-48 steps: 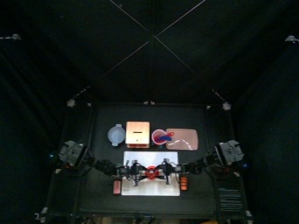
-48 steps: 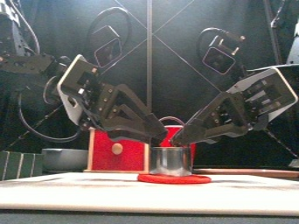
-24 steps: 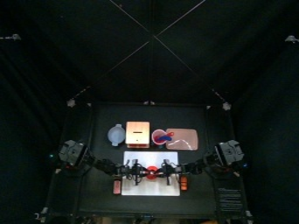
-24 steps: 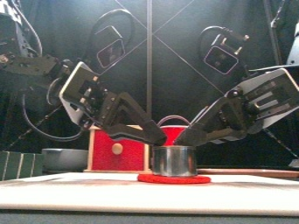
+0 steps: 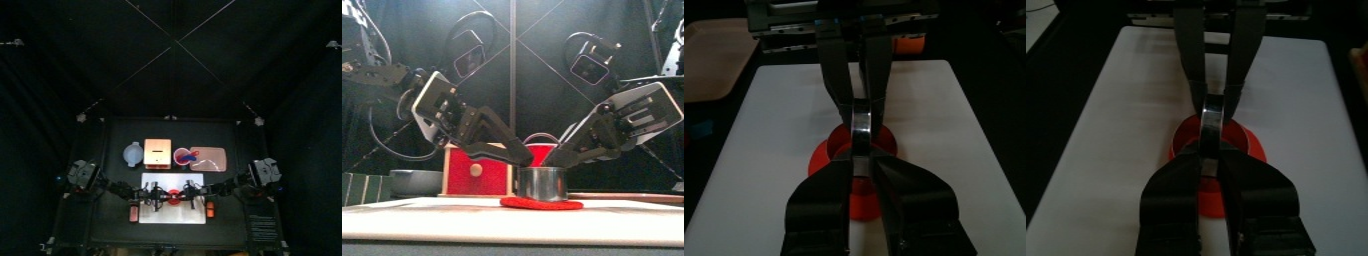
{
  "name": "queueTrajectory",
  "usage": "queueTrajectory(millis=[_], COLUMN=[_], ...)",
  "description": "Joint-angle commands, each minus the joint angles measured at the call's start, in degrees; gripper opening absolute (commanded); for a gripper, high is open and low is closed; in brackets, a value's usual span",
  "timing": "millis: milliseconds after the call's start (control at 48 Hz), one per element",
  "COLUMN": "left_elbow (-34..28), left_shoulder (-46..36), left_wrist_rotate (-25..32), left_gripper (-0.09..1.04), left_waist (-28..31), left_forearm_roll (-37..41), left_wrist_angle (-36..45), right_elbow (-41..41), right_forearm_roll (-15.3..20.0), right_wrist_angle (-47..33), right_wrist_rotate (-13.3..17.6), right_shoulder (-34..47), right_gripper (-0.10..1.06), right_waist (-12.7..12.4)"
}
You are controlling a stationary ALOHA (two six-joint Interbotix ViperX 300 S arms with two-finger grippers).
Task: Get the cutter from the drawer then cut the dough then place the extra dough in the bowl
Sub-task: Cut the dough
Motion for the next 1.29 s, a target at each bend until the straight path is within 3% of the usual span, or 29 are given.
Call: queueTrajectory(millis=[21,1292], left_elbow=[-1.0,-1.1], left_shoulder=[-2.2,-3.8], left_wrist_rotate=[0.9,7.4], left_gripper=[0.54,0.54], left_waist=[-0.7,0.1], left_forearm_roll=[0.4,-0.5], left_wrist_angle=[-0.1,-0.1], right_elbow=[-1.1,-1.1], right_forearm_roll=[-0.8,-1.2], right_wrist_angle=[1.1,8.7], right_wrist_rotate=[0.4,0.3], right_shoulder=[-3.0,-4.7], right_gripper=[0.40,0.40], right_waist=[-1.6,-1.8])
